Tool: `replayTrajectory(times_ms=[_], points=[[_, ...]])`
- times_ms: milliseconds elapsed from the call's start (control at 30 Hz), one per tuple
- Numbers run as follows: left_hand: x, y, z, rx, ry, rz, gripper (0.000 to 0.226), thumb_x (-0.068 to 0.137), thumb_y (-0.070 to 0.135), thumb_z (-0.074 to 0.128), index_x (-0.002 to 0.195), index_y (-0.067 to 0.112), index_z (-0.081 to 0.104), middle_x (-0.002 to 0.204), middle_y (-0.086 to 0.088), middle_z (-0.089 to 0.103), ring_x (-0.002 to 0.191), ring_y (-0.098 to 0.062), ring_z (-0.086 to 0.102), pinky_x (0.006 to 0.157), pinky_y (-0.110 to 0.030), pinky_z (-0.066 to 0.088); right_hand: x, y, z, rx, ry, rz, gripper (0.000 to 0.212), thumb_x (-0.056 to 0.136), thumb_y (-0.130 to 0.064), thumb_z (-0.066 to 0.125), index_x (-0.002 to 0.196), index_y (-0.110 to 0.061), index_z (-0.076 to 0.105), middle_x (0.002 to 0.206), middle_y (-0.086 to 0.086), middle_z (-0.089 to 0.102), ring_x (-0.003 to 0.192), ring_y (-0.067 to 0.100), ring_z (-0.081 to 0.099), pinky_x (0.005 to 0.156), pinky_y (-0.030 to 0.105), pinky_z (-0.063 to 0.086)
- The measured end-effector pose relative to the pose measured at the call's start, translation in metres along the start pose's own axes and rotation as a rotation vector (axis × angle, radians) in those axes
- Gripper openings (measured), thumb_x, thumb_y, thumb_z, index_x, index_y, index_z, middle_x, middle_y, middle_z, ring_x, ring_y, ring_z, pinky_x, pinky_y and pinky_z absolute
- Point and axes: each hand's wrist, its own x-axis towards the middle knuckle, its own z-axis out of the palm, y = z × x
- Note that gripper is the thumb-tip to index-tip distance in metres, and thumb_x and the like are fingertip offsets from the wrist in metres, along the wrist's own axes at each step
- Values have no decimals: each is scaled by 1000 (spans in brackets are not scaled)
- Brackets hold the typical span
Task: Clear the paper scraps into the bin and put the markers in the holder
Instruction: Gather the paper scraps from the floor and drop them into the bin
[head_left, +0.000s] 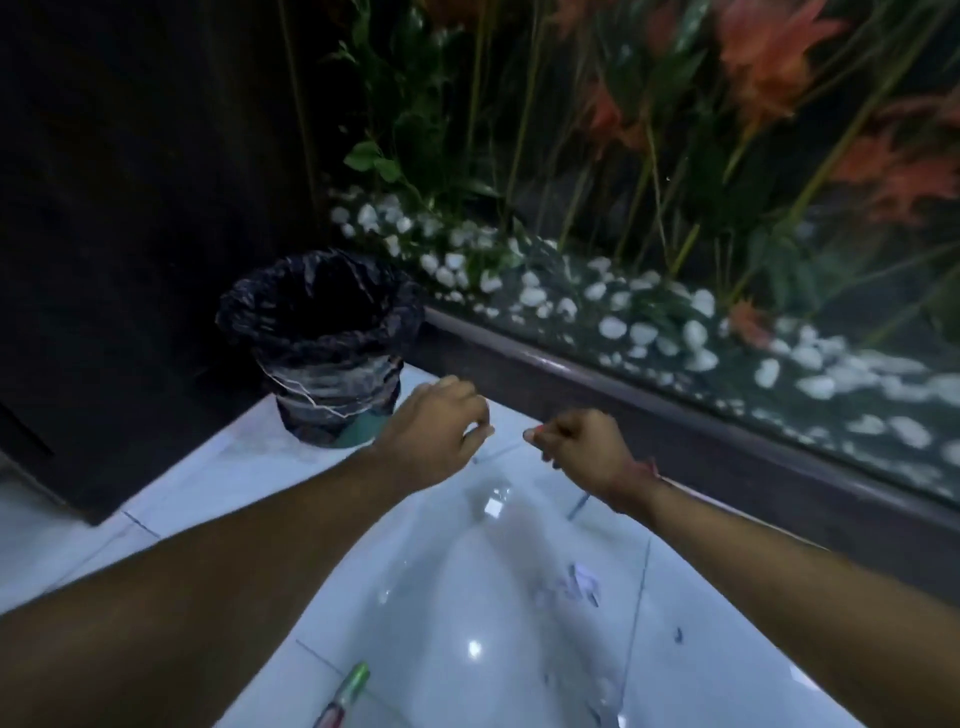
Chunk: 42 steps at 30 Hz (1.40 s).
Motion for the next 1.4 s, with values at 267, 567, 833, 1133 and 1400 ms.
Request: replayTrajectory(times_ms=[267, 567, 833, 1133, 1400], points=[[-66, 34, 83, -40, -475, -289, 41, 91, 38, 52, 129, 23, 52, 132, -1, 52, 126, -20, 42, 104, -34, 38, -60, 91, 27, -322, -248, 1, 41, 89, -41, 60, 124, -19, 60, 125, 1, 60, 116, 18, 55, 97, 24, 40], [-126, 46, 113, 75, -575, -163, 57, 88, 40, 34, 137, 14, 45, 149, -11, 38, 135, -27, 37, 105, -38, 37, -121, 131, 61, -560, -384, -472, 48, 90, -48, 47, 126, -18, 59, 139, 19, 51, 127, 35, 48, 100, 48, 45], [-147, 79, 126, 54, -420, 28, 42, 81, 32, 42, 112, 11, 62, 122, -13, 63, 106, -29, 63, 85, -35, 54, -188, 160, 27, -316, -315, -606, 37, 94, -30, 48, 123, -9, 58, 131, 19, 55, 122, 30, 51, 103, 37, 42], [-129, 118, 139, -7, -413, 85, 37, 87, 33, 40, 109, 12, 62, 118, -13, 64, 106, -31, 61, 83, -37, 54, -158, 201, 2, -439, -174, -80, 85, 88, -64, 18, 144, -2, 37, 151, 20, 36, 141, 34, 32, 117, 34, 18], [-151, 119, 137, 56, -428, 75, 44, 89, 39, 39, 119, 14, 59, 131, -13, 58, 119, -30, 56, 92, -42, 50, -198, 189, 33, -220, -234, -187, 72, 98, -53, 26, 143, 3, 36, 150, 21, 35, 141, 28, 29, 117, 16, 9]])
